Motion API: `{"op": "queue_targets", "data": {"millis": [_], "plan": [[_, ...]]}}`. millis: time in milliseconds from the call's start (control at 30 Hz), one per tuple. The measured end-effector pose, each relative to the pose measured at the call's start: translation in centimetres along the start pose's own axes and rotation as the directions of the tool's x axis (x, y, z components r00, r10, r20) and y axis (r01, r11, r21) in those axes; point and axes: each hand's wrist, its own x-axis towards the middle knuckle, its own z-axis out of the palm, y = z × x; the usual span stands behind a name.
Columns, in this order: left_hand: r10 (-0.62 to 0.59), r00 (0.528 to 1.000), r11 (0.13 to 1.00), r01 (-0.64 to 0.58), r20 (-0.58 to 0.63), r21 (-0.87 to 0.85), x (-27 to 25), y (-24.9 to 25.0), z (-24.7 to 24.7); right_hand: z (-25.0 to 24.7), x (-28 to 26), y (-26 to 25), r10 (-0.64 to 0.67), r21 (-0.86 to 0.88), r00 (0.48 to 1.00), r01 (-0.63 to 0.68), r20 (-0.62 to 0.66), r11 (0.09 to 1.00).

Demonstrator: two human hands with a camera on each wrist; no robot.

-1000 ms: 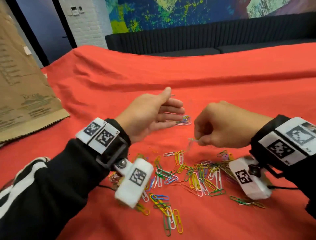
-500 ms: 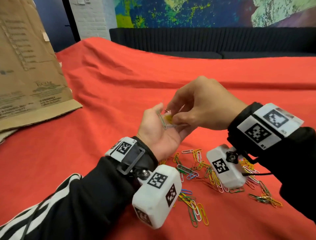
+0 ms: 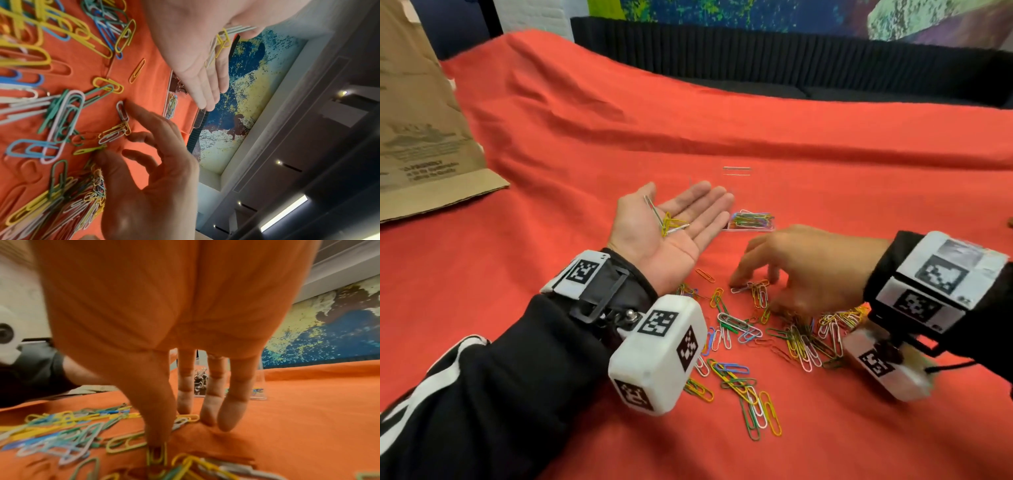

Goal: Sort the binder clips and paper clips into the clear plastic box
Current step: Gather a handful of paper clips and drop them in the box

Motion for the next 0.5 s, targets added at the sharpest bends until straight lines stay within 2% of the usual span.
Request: {"op": "queue_targets", "data": {"millis": [100,200,333,400,500], "plan": [[-0.005,1.0,1.0,0.005,-0.014,0.007,0.0,-0.1,0.0,0.1,0.0,-0.3,0.021,0.006,0.999,-0.021,-0.024,1.0],[-0.02,1.0,0.999,0.021,-0.017,0.032,0.0,-0.3,-0.2,0.4,0.4,-0.4,0.026,-0.035,1.0,-0.026,-0.006,0.999],[-0.046,0.999,0.998,0.046,0.002,0.05,0.0,-0.5,-0.3,-0.1,0.4,0.1,0.06,0.01,0.998,-0.06,0.022,0.998],[-0.067,0.998,0.996,0.067,-0.001,0.051,0.0,-0.6,-0.3,-1.3,0.3,0.5,0.065,0.085,0.996,-0.06,-0.063,0.995],[-0.107,0.994,0.991,0.108,-0.025,0.075,0.1,-1.0,-0.2,-3.7,0.7,0.7,0.07,0.202,0.954,-0.01,-0.291,0.979]]}}
